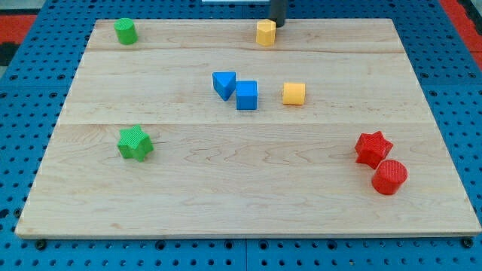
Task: Move away from the yellow hexagon
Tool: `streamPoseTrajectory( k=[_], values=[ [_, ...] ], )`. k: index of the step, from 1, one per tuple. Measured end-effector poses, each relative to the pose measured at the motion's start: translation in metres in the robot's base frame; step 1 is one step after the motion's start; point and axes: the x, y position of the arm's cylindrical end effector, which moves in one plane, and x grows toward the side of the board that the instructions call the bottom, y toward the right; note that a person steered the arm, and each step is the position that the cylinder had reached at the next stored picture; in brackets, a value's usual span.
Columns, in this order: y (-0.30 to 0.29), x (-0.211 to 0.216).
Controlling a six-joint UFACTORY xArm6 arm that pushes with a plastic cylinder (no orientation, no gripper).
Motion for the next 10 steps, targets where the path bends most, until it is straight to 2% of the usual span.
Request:
streamPoseTrajectory(
  k=[2, 4, 5, 10],
  values=[
    [-0.052, 0.011],
    [-0.003, 0.013],
    [0.039, 0.032],
    [0.045, 0.037]
  ],
)
